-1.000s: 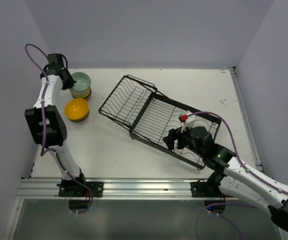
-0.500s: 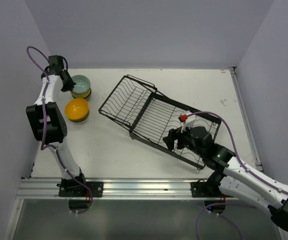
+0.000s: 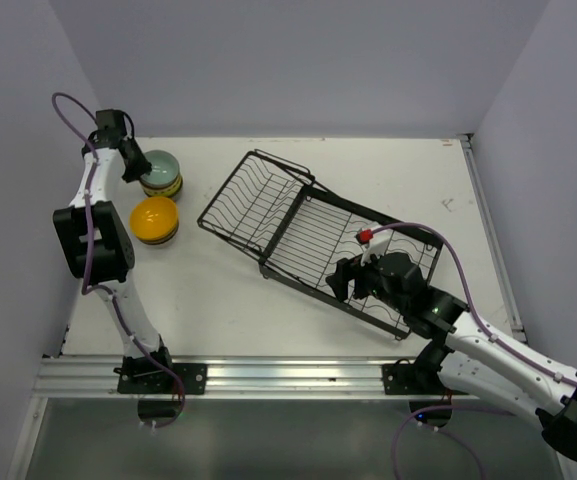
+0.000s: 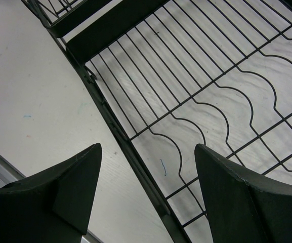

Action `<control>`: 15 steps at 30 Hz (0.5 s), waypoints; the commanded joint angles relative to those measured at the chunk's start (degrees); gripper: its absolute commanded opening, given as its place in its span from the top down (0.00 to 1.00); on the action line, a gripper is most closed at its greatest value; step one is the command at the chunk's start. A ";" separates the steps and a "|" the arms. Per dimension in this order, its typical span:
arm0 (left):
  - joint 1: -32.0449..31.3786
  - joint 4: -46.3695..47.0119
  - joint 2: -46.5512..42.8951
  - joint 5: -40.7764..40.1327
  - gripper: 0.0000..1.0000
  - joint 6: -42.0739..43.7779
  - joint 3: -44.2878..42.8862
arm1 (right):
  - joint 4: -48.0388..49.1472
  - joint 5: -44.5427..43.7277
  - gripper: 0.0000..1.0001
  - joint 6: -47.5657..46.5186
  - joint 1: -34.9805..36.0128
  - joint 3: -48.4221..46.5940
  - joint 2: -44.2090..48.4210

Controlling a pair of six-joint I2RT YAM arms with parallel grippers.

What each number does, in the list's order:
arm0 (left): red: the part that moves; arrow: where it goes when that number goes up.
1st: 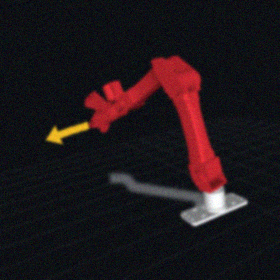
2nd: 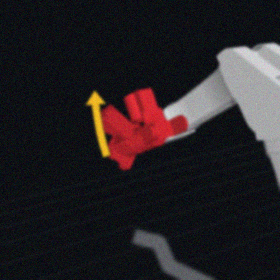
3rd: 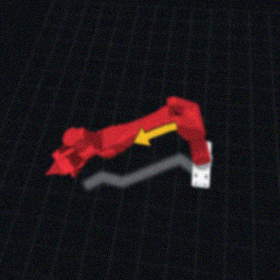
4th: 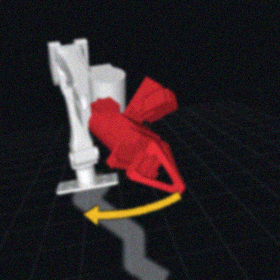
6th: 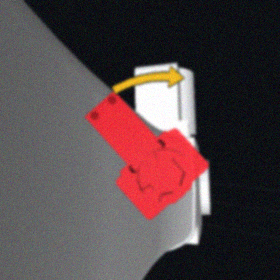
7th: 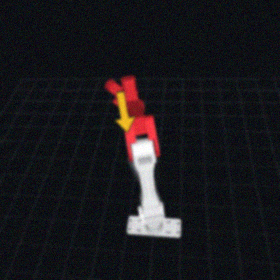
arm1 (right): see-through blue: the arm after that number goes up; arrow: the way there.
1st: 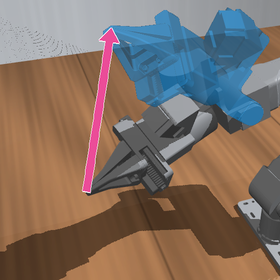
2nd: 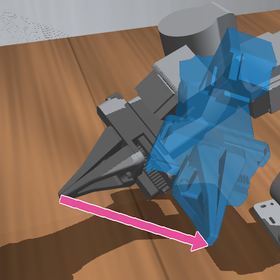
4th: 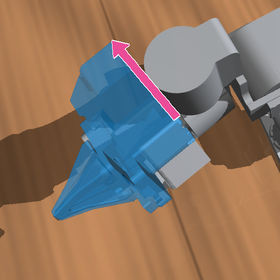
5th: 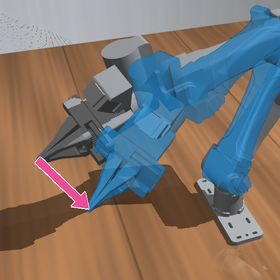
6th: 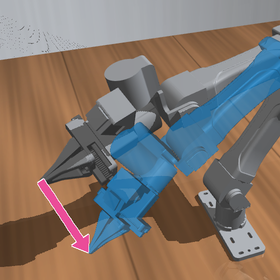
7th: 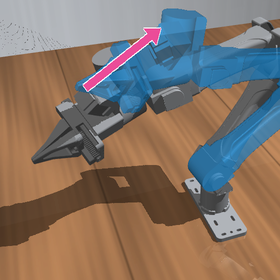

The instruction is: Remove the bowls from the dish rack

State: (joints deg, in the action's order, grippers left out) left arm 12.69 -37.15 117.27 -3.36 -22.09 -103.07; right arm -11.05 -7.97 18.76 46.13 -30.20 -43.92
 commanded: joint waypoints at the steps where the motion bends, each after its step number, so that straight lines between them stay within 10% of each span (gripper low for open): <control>1: 1.02 1.64 -1.43 0.01 0.62 -0.77 -1.70 | 2.61 -0.65 0.22 -0.66 0.10 0.05 -0.11; 15: 1.20 2.25 -7.85 0.54 0.45 -1.03 0.50 | 1.64 -0.82 0.22 -0.40 0.10 -0.74 -0.90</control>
State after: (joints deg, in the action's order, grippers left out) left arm 13.34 -36.12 112.79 -2.76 -23.03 -101.34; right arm -11.11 -7.99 18.76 46.13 -30.17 -44.62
